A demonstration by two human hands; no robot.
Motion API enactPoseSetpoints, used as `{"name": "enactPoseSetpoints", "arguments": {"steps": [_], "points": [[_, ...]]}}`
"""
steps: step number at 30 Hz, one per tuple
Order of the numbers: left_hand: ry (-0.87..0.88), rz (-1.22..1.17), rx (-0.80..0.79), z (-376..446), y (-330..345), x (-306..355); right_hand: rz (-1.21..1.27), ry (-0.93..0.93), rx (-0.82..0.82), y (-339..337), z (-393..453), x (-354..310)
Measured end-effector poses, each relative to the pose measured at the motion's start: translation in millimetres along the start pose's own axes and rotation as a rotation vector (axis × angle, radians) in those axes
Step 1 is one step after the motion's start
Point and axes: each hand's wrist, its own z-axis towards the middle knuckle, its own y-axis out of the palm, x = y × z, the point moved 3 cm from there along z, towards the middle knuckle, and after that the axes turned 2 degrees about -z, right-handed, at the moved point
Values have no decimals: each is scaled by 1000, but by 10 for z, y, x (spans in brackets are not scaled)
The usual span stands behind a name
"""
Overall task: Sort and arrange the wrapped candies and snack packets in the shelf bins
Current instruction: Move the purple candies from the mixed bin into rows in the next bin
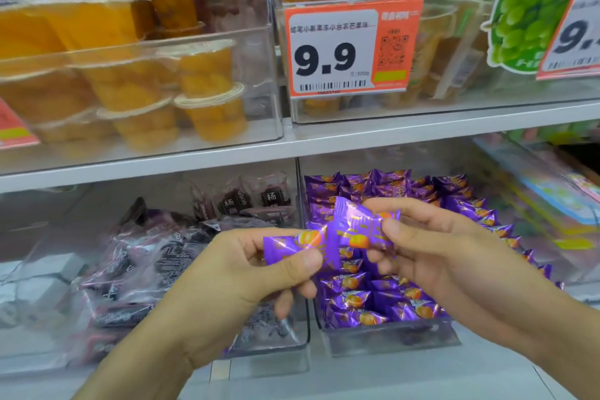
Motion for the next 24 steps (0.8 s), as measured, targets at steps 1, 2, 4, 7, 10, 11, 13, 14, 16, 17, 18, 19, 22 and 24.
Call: {"name": "enactPoseSetpoints", "arguments": {"steps": [1, 2, 4, 7, 10, 11, 13, 14, 16, 17, 18, 19, 22, 24], "points": [[-7, -14, 0, -2, -2, -1, 6, -5, -6, 0, 3, 8], [-16, -25, 1, -4, -5, 0, 10, -13, -6, -2, 9, 15], [-37, -36, 6, -10, 0, 4, 28, -18, -2, -23, 23, 39], [-57, -72, 9, -24, 31, 22, 83, -21, 22, -39, 43, 48], [-67, -170, 16, -24, 57, 14, 155, -40, 63, -16, 33, 6], [-74, -215, 13, -17, 64, 4, 180, -51, 70, -23, 30, -2], [-84, -286, 4, 12, 75, -14, 200, -70, 60, -15, 20, -25], [-84, -308, 11, 25, 79, -18, 189, -73, 43, -8, 16, -28], [-72, -333, 47, 43, 82, -15, 155, -60, 12, 13, 5, -17], [-60, -324, 60, 45, 90, -9, 132, -51, -8, 22, 1, -2], [-45, -297, 60, 43, 102, -4, 103, -39, -29, 42, -6, 15], [-32, -262, 47, 36, 120, 3, 77, -32, -56, 64, -11, 35], [-20, -219, 8, 23, 160, 10, 41, -20, -70, 112, -23, 94], [-36, -262, -4, 27, 174, 16, 20, -10, -33, 99, -17, 113]]}}
